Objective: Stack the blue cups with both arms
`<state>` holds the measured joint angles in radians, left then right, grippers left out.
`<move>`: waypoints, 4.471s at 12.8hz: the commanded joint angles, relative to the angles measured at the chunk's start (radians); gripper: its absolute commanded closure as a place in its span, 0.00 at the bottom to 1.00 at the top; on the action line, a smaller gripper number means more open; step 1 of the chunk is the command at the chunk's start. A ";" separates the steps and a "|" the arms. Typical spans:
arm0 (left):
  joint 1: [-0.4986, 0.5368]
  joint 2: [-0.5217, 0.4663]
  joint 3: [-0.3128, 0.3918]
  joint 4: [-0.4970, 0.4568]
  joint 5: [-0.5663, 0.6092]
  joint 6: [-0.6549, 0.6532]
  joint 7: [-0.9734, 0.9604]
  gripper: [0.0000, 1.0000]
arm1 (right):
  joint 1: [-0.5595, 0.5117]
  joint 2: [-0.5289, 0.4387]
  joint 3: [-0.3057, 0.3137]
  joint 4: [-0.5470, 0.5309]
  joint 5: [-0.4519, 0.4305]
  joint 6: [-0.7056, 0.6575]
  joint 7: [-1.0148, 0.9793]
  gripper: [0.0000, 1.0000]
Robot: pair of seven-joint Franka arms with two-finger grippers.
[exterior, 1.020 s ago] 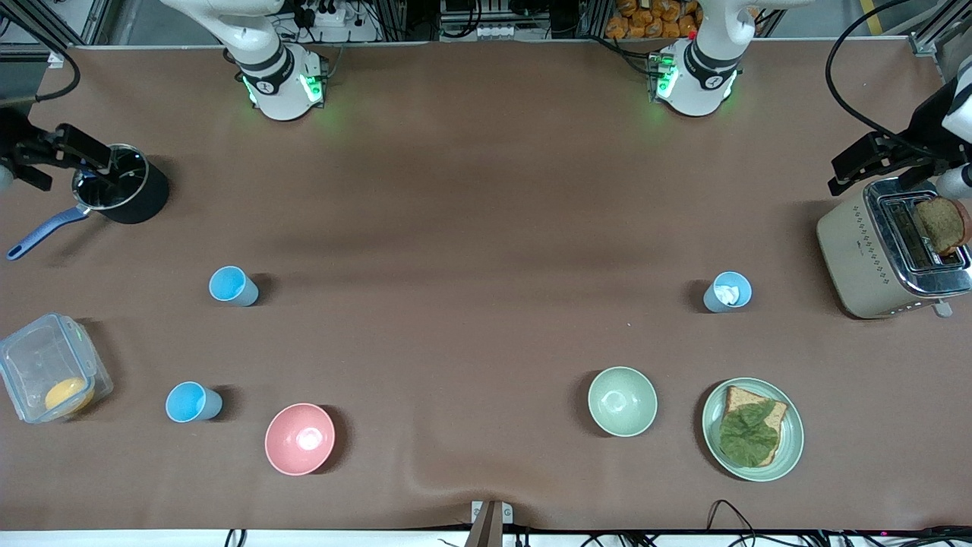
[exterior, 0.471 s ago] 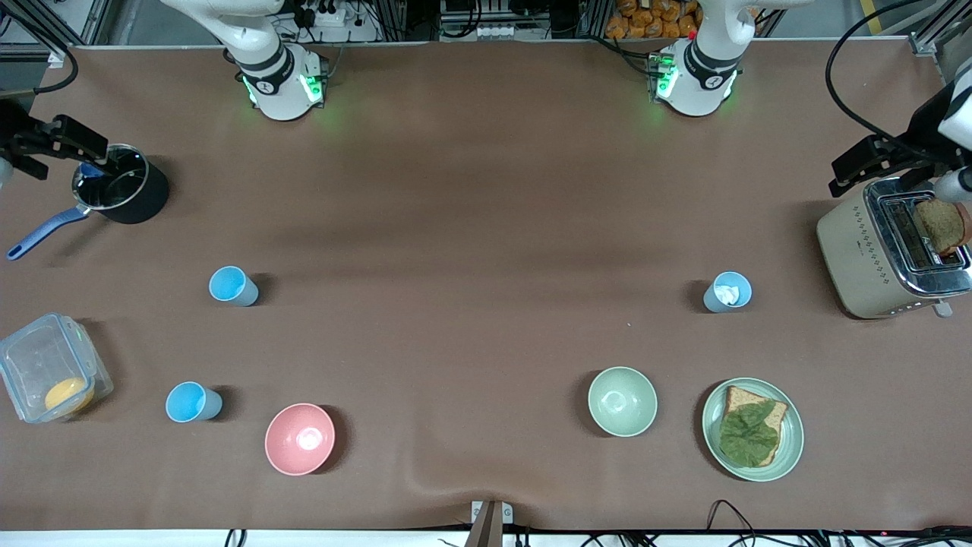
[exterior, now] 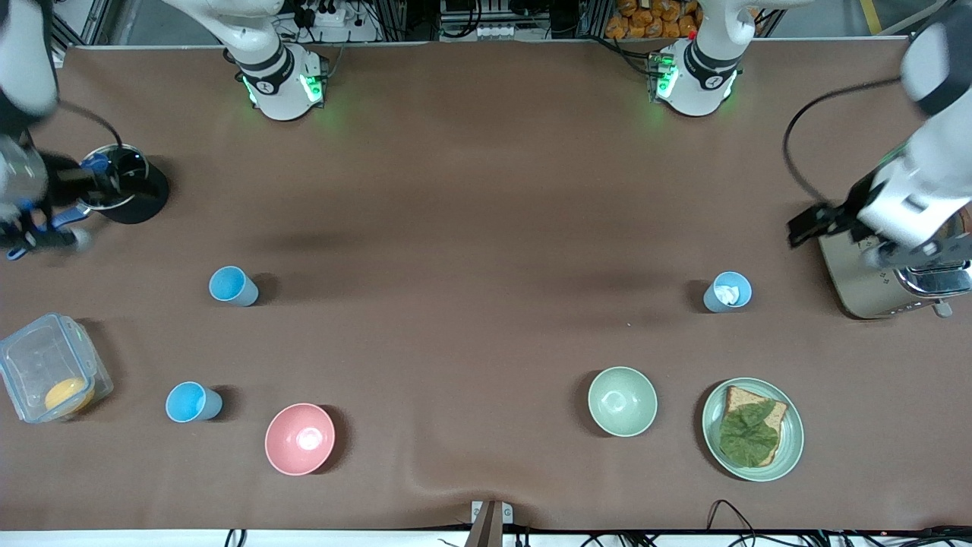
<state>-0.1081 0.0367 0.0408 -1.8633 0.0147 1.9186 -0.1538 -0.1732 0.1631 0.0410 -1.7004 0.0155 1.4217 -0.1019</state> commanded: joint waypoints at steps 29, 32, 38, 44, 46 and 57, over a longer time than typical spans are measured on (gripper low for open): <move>-0.004 0.282 -0.315 -0.303 -0.019 0.720 -0.427 1.00 | -0.058 0.363 0.019 -0.150 0.058 0.568 -0.004 1.00; -0.200 0.385 -0.317 -0.173 -0.009 0.720 -0.718 1.00 | -0.057 0.360 0.020 -0.148 0.058 0.562 -0.005 1.00; -0.430 0.616 -0.305 0.085 0.054 0.720 -0.977 1.00 | -0.003 0.326 0.031 -0.107 0.106 0.433 0.094 1.00; -0.561 0.641 -0.248 0.119 0.059 0.718 -0.981 0.81 | 0.142 0.236 0.031 -0.110 0.201 0.364 0.382 1.00; -0.559 0.626 -0.246 0.121 0.059 0.709 -0.995 0.00 | 0.170 0.204 0.031 -0.110 0.237 0.341 0.418 1.00; -0.293 0.300 -0.249 0.302 0.062 0.111 -0.752 0.00 | 0.527 0.184 0.031 -0.073 0.403 0.504 0.912 1.00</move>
<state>-0.4637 0.4020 -0.1995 -1.5353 0.0588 2.1020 -0.9909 0.2501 0.3576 0.0835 -1.7683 0.4045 1.8588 0.6750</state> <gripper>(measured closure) 0.000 0.943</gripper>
